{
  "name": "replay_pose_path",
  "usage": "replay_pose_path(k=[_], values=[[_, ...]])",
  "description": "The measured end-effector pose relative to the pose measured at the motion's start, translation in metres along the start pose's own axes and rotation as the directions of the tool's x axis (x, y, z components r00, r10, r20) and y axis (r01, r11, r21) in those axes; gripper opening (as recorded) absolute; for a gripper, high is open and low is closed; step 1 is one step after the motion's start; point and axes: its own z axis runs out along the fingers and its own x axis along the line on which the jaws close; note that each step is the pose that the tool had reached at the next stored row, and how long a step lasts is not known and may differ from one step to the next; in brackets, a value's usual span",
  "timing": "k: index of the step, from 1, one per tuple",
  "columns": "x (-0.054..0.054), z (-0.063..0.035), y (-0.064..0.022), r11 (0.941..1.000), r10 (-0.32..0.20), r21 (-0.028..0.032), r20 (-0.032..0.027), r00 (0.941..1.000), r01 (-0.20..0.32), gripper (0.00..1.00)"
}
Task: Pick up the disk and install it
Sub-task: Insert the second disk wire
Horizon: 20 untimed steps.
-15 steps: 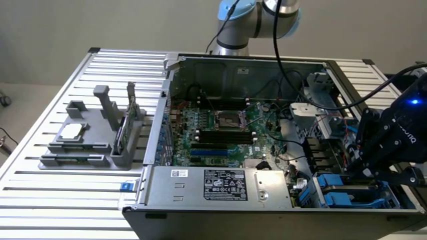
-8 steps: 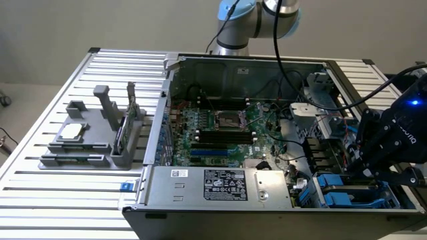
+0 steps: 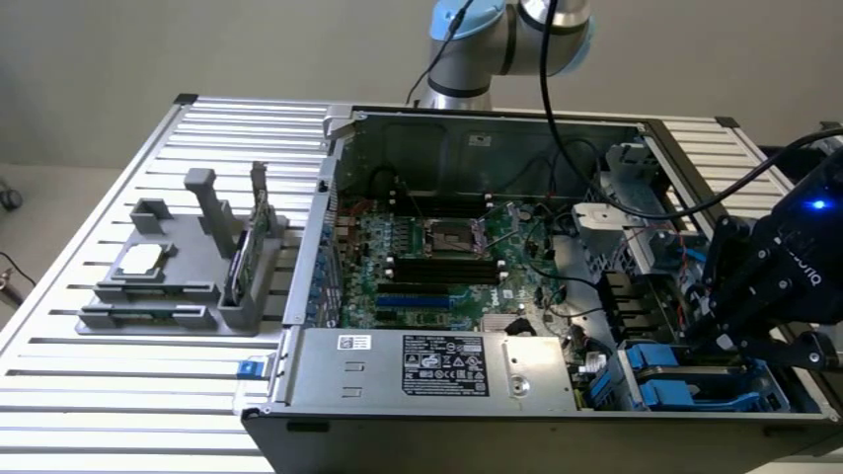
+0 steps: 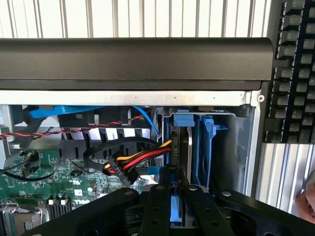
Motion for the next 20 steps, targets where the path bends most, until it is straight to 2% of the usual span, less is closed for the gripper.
replay_pose_path(k=[15, 17, 20], values=[[-0.0001, 0.0, 0.0, 1.0, 0.0, 0.0, -0.0018, 1.0, 0.0, 0.16], [-0.0001, -0.0001, 0.0, 1.0, 0.0, 0.0, -0.003, 1.0, 0.0, 0.16], [-0.0004, 0.0, 0.0, 1.0, -0.001, 0.0006, -0.0079, 1.0, 0.001, 0.16]])
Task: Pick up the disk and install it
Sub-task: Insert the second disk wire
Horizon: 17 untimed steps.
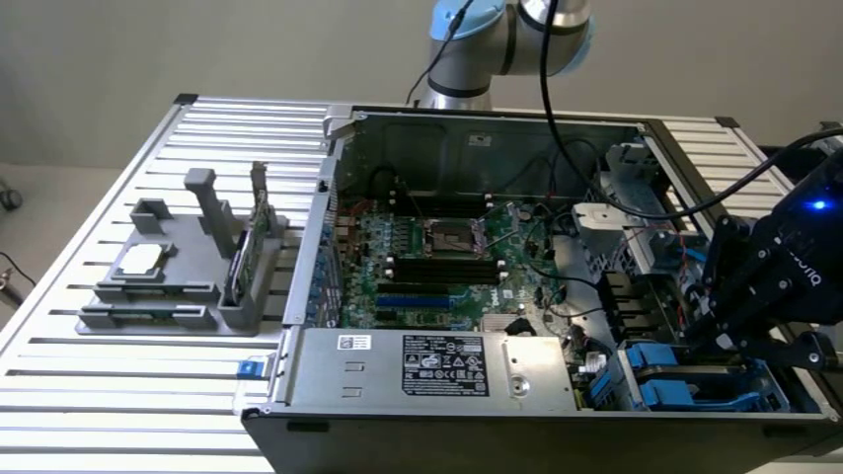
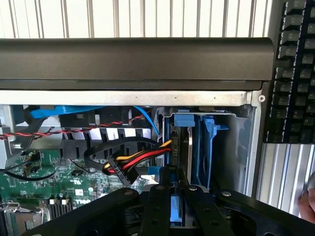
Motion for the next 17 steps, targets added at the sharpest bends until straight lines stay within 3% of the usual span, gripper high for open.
replay_pose_path(k=[6, 17], values=[[-0.0024, -0.0002, 0.0016, 1.0, -0.001, 0.0061, -0.0111, 0.9999, 0.001, 0.16], [-0.007, -0.0004, 0.0021, 1.0, -0.001, 0.0089, -0.0148, 0.9999, 0.002, 0.16]])
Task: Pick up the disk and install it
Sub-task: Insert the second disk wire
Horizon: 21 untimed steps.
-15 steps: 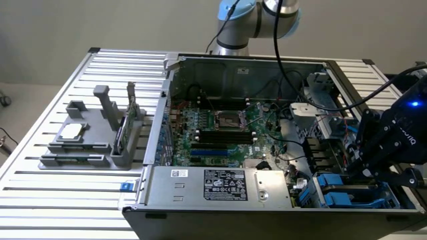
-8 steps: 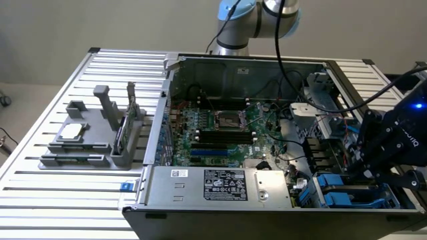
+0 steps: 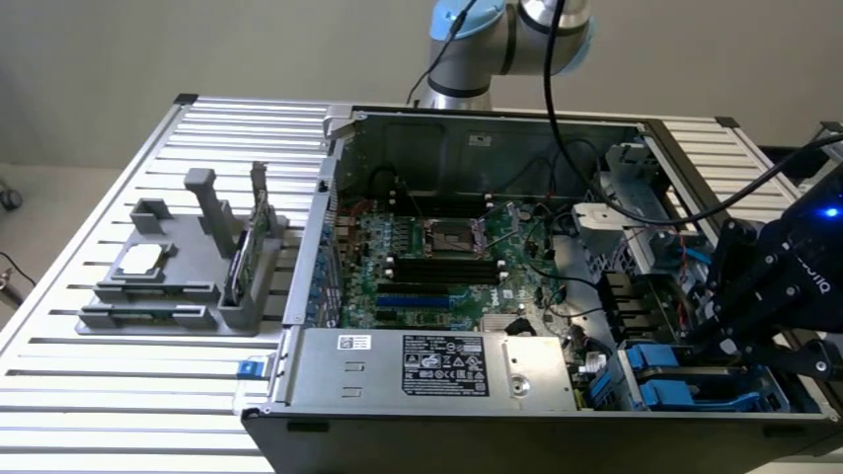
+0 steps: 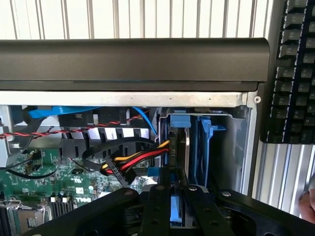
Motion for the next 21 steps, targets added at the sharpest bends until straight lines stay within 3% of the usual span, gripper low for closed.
replay_pose_path(k=[21], values=[[-0.0015, 0.0027, -0.0011, 1.0, -0.001, 0.0, -0.0057, 1.0, 0.001, 0.16]])
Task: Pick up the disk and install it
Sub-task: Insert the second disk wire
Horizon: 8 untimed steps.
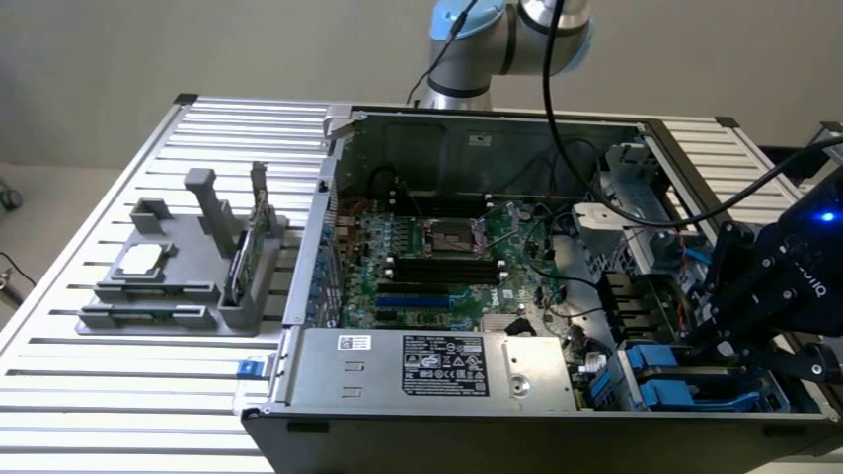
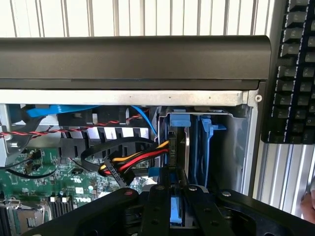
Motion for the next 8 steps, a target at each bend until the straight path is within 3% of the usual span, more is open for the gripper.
replay_pose_path(k=[6, 7, 8], values=[[-0.0001, -0.0001, -0.0001, 1.0, 0.0, 0.0005, -0.0007, 1.0, 0.0, 0.18], [0.0, -0.001, -0.0002, 1.0, 0.0, 0.0008, -0.001, 1.0, 0.0, 0.25], [0.0001, -0.0031, -0.0005, 1.0, 0.0, 0.0013, -0.0011, 1.0, 0.0, 0.25]])
